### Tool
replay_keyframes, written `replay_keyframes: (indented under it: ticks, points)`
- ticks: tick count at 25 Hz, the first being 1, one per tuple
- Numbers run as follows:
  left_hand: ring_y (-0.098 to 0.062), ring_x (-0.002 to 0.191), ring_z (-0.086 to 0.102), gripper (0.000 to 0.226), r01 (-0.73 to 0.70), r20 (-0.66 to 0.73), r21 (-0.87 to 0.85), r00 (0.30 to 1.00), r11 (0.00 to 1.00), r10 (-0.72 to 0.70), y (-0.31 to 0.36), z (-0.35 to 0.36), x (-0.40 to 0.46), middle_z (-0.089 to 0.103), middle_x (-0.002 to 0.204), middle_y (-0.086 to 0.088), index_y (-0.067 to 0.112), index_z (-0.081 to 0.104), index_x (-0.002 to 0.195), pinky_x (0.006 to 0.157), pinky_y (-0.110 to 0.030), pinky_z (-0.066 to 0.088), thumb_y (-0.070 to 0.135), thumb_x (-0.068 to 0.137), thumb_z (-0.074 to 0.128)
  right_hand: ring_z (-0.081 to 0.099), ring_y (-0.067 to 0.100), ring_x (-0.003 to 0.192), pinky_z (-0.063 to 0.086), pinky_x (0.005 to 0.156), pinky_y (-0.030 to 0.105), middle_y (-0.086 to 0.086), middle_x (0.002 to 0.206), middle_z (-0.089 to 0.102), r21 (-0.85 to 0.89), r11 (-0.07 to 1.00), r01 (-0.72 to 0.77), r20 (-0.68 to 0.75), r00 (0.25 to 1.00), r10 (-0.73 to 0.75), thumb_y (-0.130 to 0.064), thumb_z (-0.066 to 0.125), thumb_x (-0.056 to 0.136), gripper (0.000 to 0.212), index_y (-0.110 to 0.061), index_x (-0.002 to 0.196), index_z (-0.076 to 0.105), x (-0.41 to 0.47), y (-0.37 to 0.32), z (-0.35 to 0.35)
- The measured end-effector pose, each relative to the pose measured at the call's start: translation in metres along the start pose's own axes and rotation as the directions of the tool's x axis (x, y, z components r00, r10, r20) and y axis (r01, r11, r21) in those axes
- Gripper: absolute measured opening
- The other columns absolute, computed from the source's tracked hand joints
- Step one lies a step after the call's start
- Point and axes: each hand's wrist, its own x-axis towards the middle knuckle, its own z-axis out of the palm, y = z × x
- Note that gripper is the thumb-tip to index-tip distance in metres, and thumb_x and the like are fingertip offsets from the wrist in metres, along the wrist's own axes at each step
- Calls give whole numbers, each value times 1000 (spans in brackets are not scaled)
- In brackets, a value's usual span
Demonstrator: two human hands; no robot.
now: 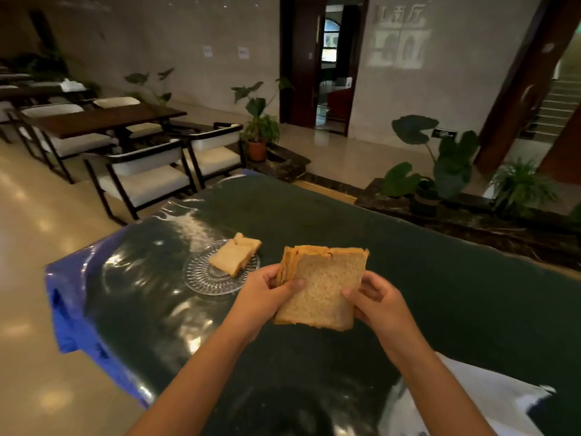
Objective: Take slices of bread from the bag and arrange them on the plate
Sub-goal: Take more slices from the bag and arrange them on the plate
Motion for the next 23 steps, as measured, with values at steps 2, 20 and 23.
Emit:
replay_keyframes:
  ticks: [2,20,23]
  points:
    - [-11,72,70,17,50,-40,40,998,998,-48,-6,-52,2,75,73,5,23,74,76,61,-24,57,8,81,67,69,10,87,56,65,25,-10,90,74,24,1000,-11,-13,1000,11,-15,67,79,22,-28,96,65,12,20,52]
    - [-16,82,67,13,280,-88,373,960,885,-267,-76,-248,160,70,89,-2,19,67,91,72,-32,58,24,80,69,66,19,89,57,67,36,1,97,68,217,948,-232,-218,935,279,-8,64,81,20,-24,94,60,176,110,242]
    - [-12,86,65,21,329,-59,393,941,858,-334,-95,-263,196,67,91,7,23,65,100,73,-30,57,25,80,68,66,20,89,57,66,37,1,96,67,232,930,-286,-237,910,339,-8,63,81,20,-22,96,60,209,122,250]
